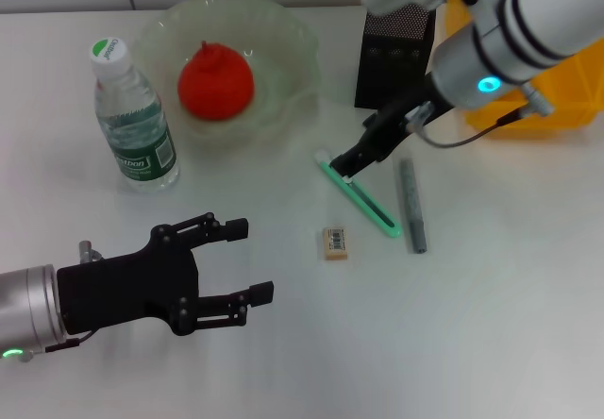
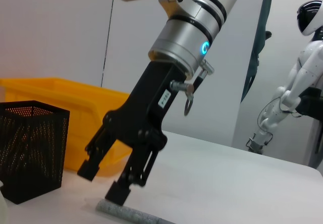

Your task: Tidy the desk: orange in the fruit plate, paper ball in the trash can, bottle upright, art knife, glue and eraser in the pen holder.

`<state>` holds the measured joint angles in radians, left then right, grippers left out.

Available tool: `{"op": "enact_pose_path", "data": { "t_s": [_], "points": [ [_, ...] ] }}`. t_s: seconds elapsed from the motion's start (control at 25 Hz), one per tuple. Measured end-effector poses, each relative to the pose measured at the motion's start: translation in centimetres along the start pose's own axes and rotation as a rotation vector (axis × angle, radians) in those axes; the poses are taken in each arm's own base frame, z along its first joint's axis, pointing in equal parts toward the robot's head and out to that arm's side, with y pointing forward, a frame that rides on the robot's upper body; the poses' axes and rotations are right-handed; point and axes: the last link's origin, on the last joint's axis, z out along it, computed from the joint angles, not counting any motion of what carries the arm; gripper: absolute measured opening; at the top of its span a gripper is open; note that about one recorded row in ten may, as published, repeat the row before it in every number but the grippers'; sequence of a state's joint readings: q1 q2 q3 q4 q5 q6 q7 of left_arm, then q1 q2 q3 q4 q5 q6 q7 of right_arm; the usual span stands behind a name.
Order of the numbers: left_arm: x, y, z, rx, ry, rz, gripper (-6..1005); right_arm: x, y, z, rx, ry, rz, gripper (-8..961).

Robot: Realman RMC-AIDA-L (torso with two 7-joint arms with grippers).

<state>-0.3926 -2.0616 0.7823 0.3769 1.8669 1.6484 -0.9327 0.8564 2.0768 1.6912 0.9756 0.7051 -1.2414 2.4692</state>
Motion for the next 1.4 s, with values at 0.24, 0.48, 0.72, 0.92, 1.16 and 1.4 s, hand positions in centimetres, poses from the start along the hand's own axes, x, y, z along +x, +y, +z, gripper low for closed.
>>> {"op": "enact_pose_path", "data": {
  "t_s": [0.24, 0.48, 0.72, 0.92, 1.16, 1.4],
  "points": [
    [0.0, 0.0, -0.1, 0.001, 0.0, -0.001, 847, 0.5, 0.5, 1.7, 0.027, 0.012, 0.051, 802],
    [-0.1, 0.1, -0.1, -0.001, 0.0, -0.002, 847, 1.0, 0.9, 3.2, 0.046, -0.003, 0.056, 803],
    [-0.1, 0.1, -0.1, -0.001, -0.002, -0.002, 847, 1.1, 0.9, 3.6, 0.05, -0.013, 0.053, 802],
    [0.0, 0.0, 0.0, -0.002, -0.002, 0.0, 847, 1.3, 0.8, 3.9, 0.058, -0.009, 0.051, 673],
    [0.0, 0.0, 0.0, -0.001, -0.003, 0.0, 847, 1.4, 0.7, 4.0, 0.066, -0.016, 0.051, 565],
    [0.0, 0.0, 0.0, -0.001, -0.002, 0.0, 847, 1.4, 0.7, 4.0, 0.069, -0.015, 0.047, 473]
  ]
}}
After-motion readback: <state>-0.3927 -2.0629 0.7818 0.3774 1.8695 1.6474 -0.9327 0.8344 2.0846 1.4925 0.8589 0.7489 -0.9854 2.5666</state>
